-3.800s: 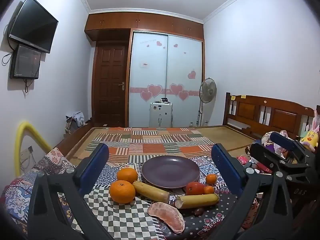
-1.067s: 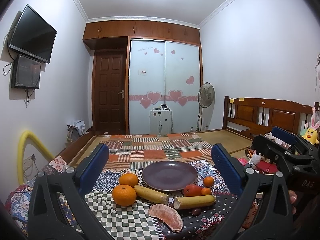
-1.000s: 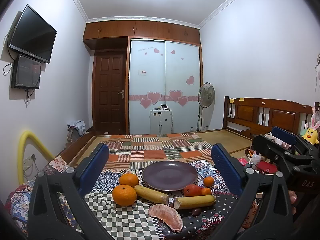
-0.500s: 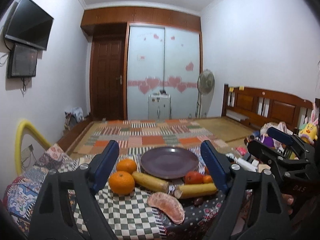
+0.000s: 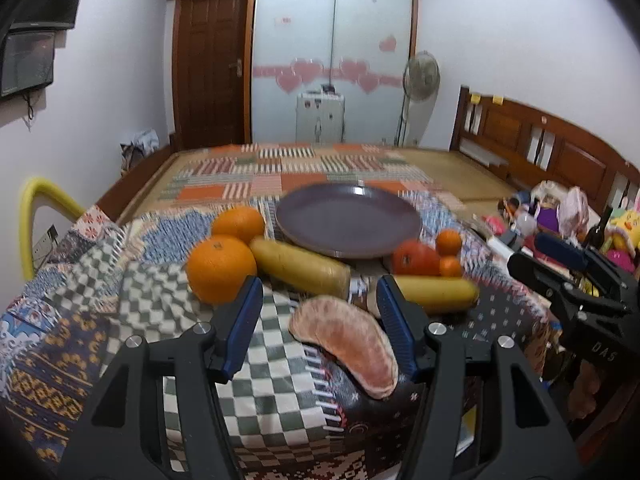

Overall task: Organize fruits
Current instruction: 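Lower the left tool over the pink pomelo segment while the right tool approaches the small yellow cylinder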

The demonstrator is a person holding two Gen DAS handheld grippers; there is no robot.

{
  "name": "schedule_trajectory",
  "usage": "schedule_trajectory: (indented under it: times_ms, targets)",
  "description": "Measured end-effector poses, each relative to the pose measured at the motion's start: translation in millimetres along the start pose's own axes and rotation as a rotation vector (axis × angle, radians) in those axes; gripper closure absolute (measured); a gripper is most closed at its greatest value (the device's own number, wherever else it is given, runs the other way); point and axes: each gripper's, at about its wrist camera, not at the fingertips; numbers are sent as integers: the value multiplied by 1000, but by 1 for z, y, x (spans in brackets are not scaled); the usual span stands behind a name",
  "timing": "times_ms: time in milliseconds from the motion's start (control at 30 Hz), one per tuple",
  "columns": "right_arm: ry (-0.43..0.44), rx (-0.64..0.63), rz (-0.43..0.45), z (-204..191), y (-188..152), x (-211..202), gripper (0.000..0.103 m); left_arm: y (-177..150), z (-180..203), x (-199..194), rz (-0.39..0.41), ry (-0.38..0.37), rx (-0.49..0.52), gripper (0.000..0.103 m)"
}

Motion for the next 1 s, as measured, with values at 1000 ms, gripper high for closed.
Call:
schedule_trajectory:
  times_ms: [1000]
  targets:
    - [145, 48, -146, 2, -18, 53, 54, -42, 2, 45, -158, 0, 34, 63]
Point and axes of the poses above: each gripper's, at about its wrist camera, not at the fingertips, and x roughly the way its jaws point, z to its right, y to its top, and after that the axes turned 11 degrees about -x, right-handed
